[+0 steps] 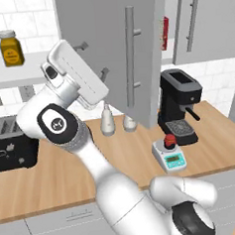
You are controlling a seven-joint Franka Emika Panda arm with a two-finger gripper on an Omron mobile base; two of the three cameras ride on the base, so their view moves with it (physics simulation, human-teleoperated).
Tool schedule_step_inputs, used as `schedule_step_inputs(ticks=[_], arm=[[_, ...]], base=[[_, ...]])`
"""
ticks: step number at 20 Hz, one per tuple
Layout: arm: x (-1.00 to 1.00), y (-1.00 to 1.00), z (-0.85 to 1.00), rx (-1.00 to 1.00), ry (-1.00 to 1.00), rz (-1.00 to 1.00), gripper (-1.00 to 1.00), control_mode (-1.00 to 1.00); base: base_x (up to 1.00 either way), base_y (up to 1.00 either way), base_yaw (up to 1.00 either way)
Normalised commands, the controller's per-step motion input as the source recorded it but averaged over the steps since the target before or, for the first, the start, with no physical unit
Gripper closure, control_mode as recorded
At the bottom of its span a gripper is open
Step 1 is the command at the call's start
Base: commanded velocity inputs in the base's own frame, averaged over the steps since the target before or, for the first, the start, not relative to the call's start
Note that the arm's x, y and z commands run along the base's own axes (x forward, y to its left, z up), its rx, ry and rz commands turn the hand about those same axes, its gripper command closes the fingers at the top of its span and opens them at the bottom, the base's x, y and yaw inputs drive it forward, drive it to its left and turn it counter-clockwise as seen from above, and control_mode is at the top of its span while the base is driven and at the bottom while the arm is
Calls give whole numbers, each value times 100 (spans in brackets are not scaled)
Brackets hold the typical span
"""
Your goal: Pick the jam and place it on the digital scale for weighing, and close the cabinet.
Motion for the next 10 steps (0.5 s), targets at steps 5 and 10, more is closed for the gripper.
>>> schedule_step_inputs(ticks=[5,10], arm=[[39,-99,23,12,15,2,-100,-100],[91,-96,-13,18,18,27,-100,-100]], base=[[0,0,0],[0,0,0]])
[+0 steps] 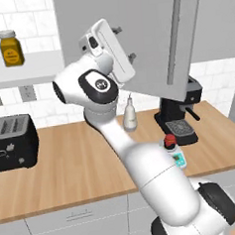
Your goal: Pick the jam and place it on the digital scale for weighing, and close the cabinet.
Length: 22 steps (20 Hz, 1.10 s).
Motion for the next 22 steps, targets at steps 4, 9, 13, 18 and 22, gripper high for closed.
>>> schedule_step_inputs(ticks=[4,9,13,18,22], arm=[[67,-73,-3,18,9,37,-100,-100],[73,-69,0,16,9,37,-100,-100],[97,-39,0,10,22,31,-100,-100],[85,-8,-1,3,17,21,-100,-100],[78,0,-20,0,1,11,-100,-100]], base=[[0,0,0],[0,0,0],[0,0,0],[0,0,0],[0,0,0]])
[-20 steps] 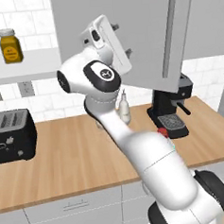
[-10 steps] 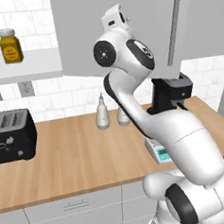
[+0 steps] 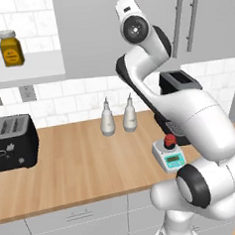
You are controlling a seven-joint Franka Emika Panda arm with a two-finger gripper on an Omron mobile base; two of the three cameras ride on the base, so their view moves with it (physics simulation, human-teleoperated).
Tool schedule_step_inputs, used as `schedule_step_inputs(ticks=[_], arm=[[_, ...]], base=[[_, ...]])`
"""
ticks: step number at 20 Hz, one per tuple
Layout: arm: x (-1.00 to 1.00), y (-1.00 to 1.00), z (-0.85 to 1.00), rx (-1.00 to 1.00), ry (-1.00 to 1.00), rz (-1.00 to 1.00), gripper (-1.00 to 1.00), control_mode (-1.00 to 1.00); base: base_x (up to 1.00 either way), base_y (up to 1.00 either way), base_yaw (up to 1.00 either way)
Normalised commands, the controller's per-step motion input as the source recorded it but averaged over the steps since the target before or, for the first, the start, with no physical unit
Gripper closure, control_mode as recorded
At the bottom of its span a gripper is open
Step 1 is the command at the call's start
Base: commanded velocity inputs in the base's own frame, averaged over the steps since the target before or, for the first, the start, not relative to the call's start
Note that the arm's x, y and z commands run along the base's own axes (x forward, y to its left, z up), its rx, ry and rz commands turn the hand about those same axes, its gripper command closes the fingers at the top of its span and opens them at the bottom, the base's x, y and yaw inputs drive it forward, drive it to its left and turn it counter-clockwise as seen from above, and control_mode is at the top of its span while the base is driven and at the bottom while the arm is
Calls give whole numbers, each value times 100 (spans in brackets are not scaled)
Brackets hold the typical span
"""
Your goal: Pick the jam and place it on the digital scale for weighing, and close the cabinet.
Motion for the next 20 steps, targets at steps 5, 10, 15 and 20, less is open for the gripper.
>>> schedule_step_inputs(ticks=[5,10,15,20], arm=[[82,0,-33,0,0,10,-100,-100],[79,0,-64,0,6,12,-100,-100],[29,-2,-62,1,17,10,-100,-100],[-28,-22,-66,3,17,4,-100,-100]], base=[[0,0,0],[0,0,0],[0,0,0],[0,0,0]])
